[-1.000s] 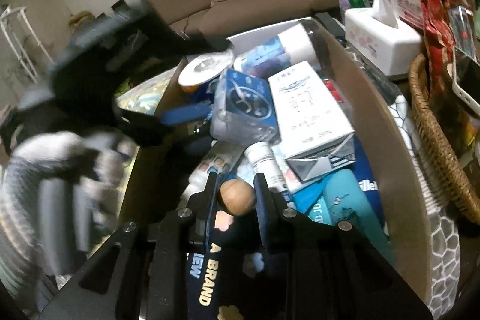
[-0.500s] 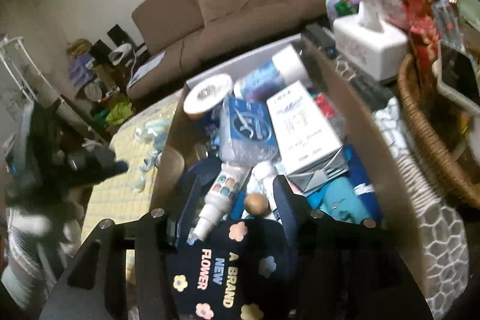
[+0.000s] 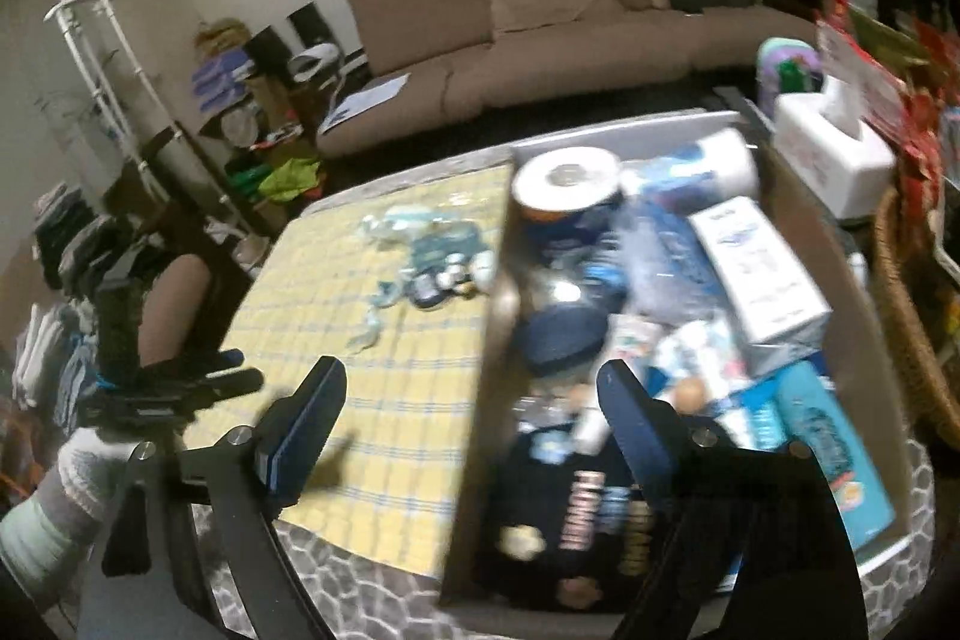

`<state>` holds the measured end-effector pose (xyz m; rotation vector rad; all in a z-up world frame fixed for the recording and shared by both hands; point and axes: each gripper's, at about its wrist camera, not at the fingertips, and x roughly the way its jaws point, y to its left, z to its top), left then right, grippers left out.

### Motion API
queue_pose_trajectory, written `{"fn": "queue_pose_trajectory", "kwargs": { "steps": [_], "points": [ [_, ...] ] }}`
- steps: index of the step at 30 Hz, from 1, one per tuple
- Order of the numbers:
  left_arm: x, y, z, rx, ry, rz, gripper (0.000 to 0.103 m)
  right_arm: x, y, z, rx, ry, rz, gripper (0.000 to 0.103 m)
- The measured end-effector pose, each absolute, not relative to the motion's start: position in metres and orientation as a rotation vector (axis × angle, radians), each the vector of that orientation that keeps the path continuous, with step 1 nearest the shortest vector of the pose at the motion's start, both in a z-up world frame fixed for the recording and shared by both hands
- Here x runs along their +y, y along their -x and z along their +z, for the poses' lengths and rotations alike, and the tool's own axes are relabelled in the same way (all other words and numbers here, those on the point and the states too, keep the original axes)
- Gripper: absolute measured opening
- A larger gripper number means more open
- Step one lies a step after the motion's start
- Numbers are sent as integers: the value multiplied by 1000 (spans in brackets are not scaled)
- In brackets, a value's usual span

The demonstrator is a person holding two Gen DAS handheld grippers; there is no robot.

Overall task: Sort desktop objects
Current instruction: 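Withdraw both open tools from the box back over the table, then grasp the blue transparent container with the left tool while the right tool grasps the black tin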

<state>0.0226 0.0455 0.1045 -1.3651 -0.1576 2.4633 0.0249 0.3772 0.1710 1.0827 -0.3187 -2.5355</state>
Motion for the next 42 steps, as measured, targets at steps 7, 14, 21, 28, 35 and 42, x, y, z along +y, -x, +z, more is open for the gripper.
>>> {"fn": "queue_pose_trajectory", "kwargs": {
  "steps": [7,14,21,28,35,42],
  "points": [
    [25,-13,76,-82,1387,2523,100,322,-23,161,-346,-1026,-2520,88],
    [26,42,64,-70,1363,2532,71,268,-10,130,-197,-1044,-2522,88],
    [45,102,58,42,1296,2558,71,249,22,85,-235,-1103,-2529,80],
    [58,135,37,105,1303,2535,51,248,59,56,-281,-1164,-2543,42],
    [62,146,44,72,1208,2522,60,246,103,58,-246,-1126,-2672,43],
    [108,167,48,324,1085,2446,60,244,114,58,-210,-1123,-2696,43]
  ]
}}
